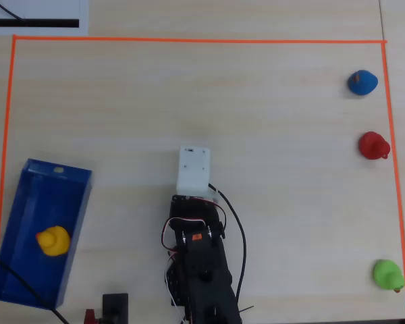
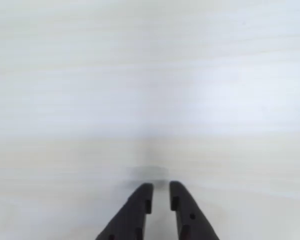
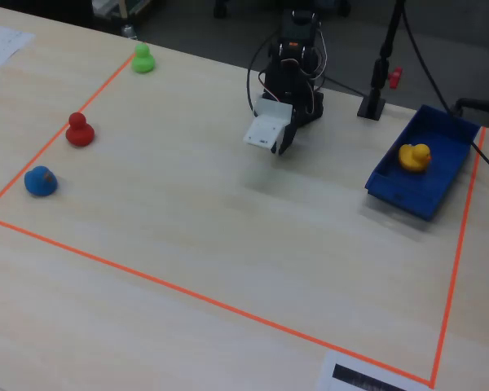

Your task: Grasp yellow duck and put it into box.

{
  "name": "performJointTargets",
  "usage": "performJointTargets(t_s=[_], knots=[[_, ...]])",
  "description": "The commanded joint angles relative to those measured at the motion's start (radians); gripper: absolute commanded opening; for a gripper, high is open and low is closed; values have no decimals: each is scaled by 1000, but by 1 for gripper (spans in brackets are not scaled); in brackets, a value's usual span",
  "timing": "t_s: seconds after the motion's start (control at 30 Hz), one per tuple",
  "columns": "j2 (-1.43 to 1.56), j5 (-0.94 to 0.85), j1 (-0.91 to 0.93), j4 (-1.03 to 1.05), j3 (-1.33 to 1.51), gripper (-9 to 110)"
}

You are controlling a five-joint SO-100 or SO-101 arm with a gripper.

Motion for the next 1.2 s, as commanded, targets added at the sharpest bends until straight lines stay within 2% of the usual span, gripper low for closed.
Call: performJointTargets(t_s=[0.0, 0.33, 1.17], knots=[[28, -20, 25, -11, 15, 0], [38, -23, 31, 66, 18, 0], [38, -15, 31, 64, 18, 3]])
